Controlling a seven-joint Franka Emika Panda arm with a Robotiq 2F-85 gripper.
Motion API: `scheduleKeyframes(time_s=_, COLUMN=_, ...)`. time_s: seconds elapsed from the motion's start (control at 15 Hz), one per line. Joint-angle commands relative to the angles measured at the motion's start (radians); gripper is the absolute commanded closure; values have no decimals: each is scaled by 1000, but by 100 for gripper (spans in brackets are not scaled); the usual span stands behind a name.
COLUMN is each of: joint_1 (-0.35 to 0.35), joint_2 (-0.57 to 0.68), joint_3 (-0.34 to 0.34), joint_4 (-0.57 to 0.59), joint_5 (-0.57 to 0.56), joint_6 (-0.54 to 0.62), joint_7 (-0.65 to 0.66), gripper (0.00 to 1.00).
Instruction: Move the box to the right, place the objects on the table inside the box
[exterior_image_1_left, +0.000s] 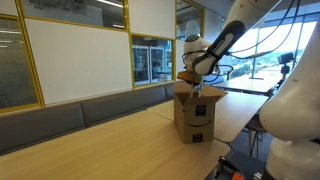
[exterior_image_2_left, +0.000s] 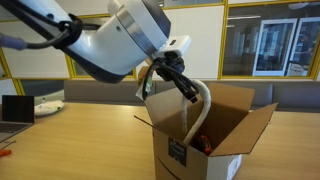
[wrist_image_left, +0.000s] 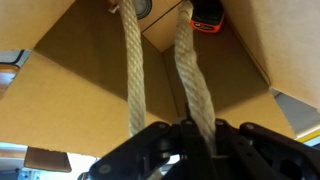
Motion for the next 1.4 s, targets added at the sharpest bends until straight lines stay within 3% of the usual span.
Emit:
scheduleKeyframes(time_s=0.0, joint_1=34, joint_2=76, joint_3=-57, joint_4=56, joint_5=31, joint_6=33, joint_7=-18, gripper=64)
scheduleKeyframes(time_s=0.47, joint_1=75, joint_2=122, joint_3=-98, joint_4=81, joint_5=112, joint_6=34, joint_7=-57, gripper=11)
scheduleKeyframes(time_s=0.6, joint_1=94, joint_2=90, joint_3=-90, joint_4=63, joint_5=146, joint_6=14, joint_7=-84, gripper=0)
scheduleKeyframes(time_s=0.87, joint_1=140, joint_2=-18, joint_3=-56, joint_4=9, joint_5=186, joint_6=-43, joint_7=-134, gripper=0)
scheduleKeyframes(time_s=1.33, joint_1=215, joint_2=-335, joint_3=35, joint_4=-123, joint_5=272, joint_6=-209, joint_7=-291, gripper=0)
